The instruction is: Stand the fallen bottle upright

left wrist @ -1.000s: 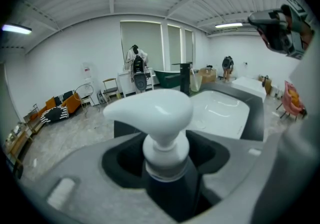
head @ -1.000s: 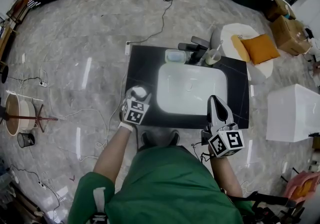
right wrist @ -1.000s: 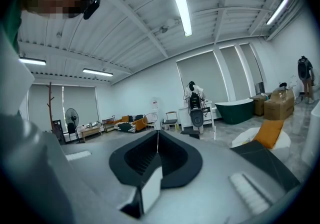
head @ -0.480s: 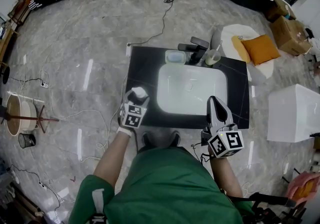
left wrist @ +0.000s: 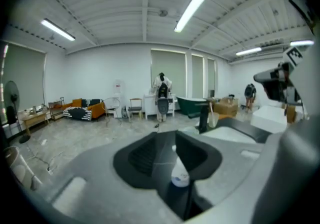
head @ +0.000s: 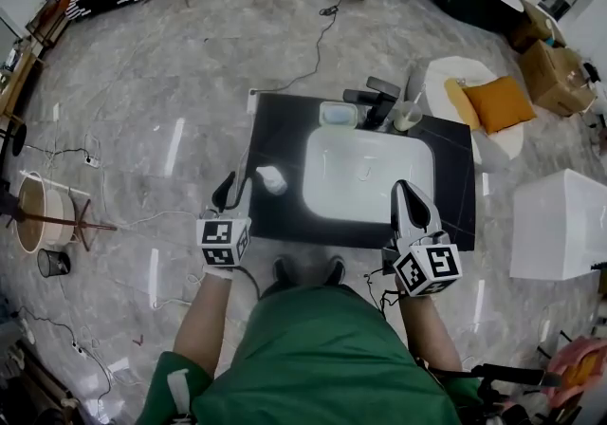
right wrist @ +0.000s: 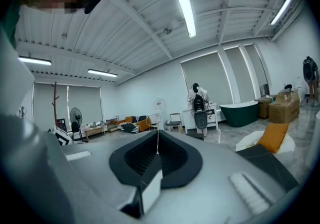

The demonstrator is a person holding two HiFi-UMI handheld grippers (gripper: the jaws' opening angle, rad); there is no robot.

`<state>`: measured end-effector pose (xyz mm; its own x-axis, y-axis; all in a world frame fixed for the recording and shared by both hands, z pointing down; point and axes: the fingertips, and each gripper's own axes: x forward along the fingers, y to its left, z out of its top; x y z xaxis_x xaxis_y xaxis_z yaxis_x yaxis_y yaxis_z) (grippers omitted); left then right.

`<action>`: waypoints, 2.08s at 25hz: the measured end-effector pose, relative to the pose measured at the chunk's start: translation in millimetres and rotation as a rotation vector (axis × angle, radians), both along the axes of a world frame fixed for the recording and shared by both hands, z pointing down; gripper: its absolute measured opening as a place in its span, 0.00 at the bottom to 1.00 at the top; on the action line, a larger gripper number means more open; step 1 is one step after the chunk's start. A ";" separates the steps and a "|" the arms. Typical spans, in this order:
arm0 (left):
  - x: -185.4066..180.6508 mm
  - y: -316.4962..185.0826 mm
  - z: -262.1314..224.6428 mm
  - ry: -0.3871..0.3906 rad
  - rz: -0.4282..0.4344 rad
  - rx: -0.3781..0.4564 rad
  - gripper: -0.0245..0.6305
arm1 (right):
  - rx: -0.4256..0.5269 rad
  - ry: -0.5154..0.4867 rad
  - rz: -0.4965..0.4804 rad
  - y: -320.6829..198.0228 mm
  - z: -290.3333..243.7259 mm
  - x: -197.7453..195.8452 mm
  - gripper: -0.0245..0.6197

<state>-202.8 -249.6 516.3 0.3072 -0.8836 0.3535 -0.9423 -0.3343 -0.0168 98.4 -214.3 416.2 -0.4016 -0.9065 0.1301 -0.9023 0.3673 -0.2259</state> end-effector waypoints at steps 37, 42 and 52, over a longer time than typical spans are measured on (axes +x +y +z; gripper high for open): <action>18.1 43.9 -170.8 0.088 0.000 0.374 0.04 | 0.236 0.096 -0.030 4.8 -59.8 -5.6 0.04; 16.7 42.5 -168.2 0.081 0.000 0.368 0.04 | 0.238 0.097 -0.038 3.5 -57.9 -7.3 0.04; 14.3 39.4 -166.6 0.083 -0.002 0.358 0.04 | 0.227 0.091 -0.044 1.6 -59.4 -11.5 0.04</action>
<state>-188.5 -210.2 349.7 0.3196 -0.9476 -0.0039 -0.9462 -0.3189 -0.0554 86.9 -212.7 356.8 -0.4369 -0.8987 -0.0372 -0.8973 0.4384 -0.0513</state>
